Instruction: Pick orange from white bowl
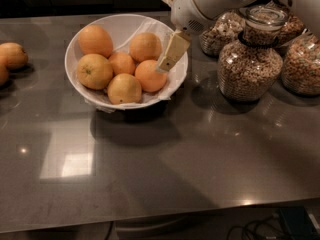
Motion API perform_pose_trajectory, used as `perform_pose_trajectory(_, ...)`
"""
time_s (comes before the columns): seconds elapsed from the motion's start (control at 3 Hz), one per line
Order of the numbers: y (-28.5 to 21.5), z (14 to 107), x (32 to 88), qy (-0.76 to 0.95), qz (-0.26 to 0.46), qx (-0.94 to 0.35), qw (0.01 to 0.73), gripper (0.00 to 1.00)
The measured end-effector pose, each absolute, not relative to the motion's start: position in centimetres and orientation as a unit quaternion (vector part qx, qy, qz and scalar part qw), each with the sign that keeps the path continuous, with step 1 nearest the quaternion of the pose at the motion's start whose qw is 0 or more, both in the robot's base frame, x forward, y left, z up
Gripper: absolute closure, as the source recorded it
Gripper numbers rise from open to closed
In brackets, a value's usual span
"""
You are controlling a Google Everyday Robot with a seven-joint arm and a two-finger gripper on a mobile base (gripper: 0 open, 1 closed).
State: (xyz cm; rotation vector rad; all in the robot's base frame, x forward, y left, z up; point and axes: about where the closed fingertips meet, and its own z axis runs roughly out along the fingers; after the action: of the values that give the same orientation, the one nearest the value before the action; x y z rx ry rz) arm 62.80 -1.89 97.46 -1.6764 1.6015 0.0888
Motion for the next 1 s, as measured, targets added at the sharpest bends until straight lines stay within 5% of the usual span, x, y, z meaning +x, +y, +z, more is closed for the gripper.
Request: perform_pose_trajectory(1.0,-2.7,97.5,66.1,0.634,0.038,-0.646,0.423,0.00)
